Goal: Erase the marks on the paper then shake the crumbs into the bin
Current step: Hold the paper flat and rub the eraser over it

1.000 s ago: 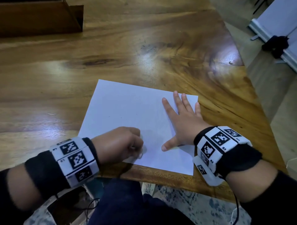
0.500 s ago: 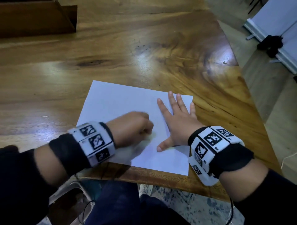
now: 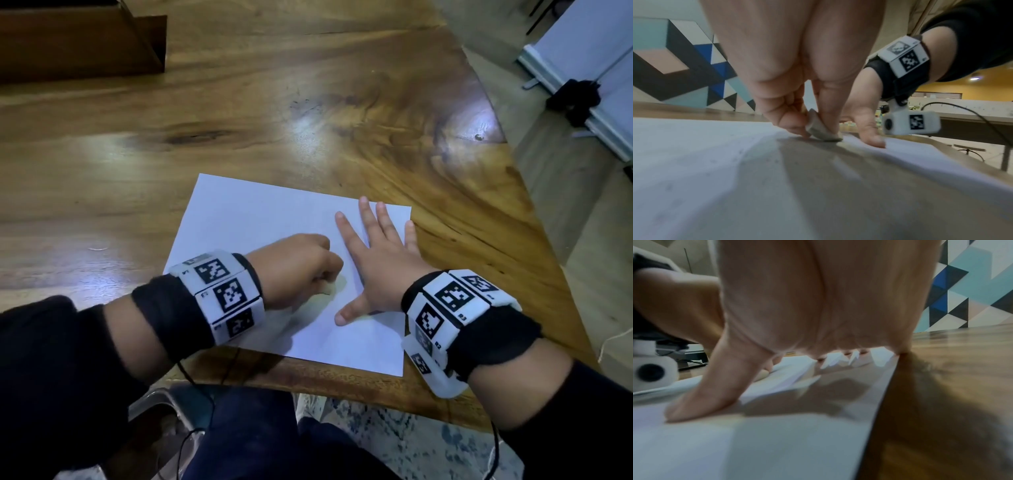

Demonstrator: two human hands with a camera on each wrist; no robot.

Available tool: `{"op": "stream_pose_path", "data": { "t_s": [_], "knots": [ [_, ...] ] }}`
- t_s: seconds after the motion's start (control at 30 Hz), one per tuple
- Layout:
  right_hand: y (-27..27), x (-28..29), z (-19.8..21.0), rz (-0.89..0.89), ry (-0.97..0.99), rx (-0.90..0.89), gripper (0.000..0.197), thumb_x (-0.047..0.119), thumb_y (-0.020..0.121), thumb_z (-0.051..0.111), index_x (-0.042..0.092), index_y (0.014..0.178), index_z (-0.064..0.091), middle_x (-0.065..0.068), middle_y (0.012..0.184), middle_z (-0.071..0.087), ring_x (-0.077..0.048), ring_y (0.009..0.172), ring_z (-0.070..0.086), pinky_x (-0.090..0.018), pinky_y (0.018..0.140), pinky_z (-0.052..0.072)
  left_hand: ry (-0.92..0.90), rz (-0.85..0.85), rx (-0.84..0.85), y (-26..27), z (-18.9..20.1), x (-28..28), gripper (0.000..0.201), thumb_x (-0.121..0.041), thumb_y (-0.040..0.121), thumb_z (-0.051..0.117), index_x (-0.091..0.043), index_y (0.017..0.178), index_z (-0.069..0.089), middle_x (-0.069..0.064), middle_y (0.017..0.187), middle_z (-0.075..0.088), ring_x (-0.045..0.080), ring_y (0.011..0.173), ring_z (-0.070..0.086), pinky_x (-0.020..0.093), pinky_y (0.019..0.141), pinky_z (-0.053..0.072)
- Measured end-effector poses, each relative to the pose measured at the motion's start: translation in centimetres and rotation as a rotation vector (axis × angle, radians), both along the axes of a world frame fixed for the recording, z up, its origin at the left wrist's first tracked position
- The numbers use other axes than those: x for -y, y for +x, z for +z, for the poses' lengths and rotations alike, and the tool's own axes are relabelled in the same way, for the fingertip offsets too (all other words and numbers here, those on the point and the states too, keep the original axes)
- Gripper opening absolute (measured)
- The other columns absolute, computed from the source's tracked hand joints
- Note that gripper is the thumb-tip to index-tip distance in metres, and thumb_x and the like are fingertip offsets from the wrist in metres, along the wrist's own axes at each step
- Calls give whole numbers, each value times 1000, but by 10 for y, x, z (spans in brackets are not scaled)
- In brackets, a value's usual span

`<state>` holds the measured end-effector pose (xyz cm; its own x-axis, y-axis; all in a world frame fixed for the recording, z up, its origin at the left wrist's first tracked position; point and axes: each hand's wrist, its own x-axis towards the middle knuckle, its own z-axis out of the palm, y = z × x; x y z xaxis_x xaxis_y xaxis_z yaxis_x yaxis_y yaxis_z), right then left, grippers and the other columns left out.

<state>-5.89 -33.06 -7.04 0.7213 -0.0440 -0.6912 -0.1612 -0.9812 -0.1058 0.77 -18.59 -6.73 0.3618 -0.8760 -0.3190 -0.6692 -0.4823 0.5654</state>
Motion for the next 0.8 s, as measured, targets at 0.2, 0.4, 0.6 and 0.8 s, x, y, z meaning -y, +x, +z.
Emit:
{"op": "stream_pose_path", "data": {
  "t_s": [0.2,0.4,0.6,0.8],
  "knots": [
    [0,-1,1,-6,0,6,144,72,56,73,28,141,-35,-6,142,-50,-27,132,-44,-56,106,-20,26,-302,200,-22,-14,-27,24,-21,73,54,-5,87,63,2,77,52,21,72,53,28,72,41],
    [0,-1,2,0,-11,-7,144,72,56,72,27,140,-36,-7,141,-50,-28,132,-43,-57,107,-19,0,-102,66,-8,0,-3,8,-12,80,55,-9,79,63,10,84,53,29,76,54,34,67,43],
    [0,-1,1,4,-18,-14,145,73,56,72,27,140,-37,-4,136,-54,-28,132,-44,-57,106,-19,22,-131,-66,-18,-3,-36,10,-15,79,58,-15,78,68,0,81,52,21,75,55,26,67,43],
    [1,-2,0,3,-16,-12,145,73,55,72,27,140,-37,-7,141,-51,-29,132,-44,-57,106,-19,-7,-86,16,-11,-4,-2,13,-12,80,58,-10,89,66,9,92,56,26,85,56,28,72,40]
  ]
}}
